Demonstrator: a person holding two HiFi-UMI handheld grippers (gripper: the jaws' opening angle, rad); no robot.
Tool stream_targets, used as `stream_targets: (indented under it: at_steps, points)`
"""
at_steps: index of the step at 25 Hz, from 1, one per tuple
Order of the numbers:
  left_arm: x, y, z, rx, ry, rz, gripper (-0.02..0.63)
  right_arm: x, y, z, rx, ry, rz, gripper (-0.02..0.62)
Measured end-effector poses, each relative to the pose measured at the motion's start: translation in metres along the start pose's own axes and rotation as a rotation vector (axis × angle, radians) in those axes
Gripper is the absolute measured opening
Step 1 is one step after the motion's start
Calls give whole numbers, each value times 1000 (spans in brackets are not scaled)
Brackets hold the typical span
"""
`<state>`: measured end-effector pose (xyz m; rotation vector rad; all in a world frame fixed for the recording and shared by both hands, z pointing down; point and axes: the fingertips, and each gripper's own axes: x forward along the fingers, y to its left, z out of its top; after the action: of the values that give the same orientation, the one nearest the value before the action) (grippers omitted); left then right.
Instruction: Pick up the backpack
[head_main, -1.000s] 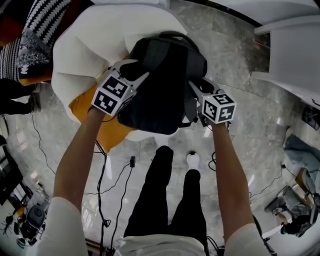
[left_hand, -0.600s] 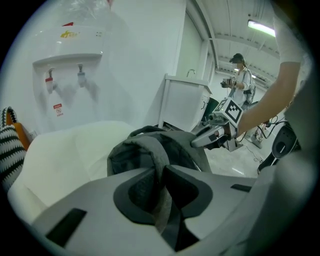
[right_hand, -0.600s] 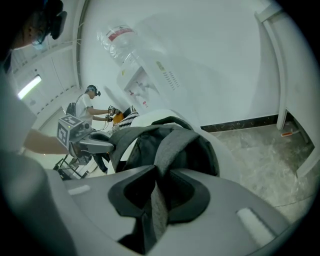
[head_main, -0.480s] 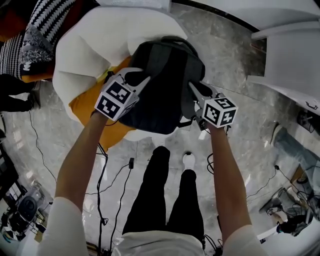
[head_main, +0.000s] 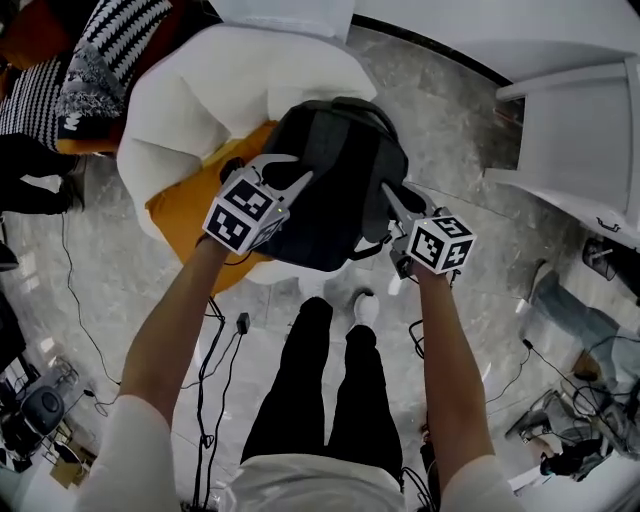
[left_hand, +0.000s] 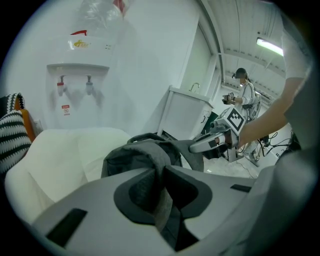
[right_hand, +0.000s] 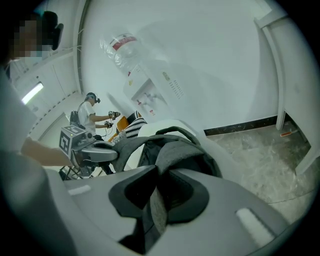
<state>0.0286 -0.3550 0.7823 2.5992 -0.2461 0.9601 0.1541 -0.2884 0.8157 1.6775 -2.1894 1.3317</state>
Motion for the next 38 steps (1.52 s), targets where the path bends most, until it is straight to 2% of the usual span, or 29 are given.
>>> stream_targets:
  at_steps: [7,17,25,38]
  points:
    - [-18,-23,4,-54,-15,31,49,-24,16,9,34,-16,31,52]
    - [-48,-61,18,-157,-52,102,49,-64,39,14,3,13,108,52]
    - [-79,-78,31,-196,-70,179,49,-83,63,23,34,17,170,51]
    - [-141,-97,30,-251,-83,291,51,-104,118,28,-11,76,247,51]
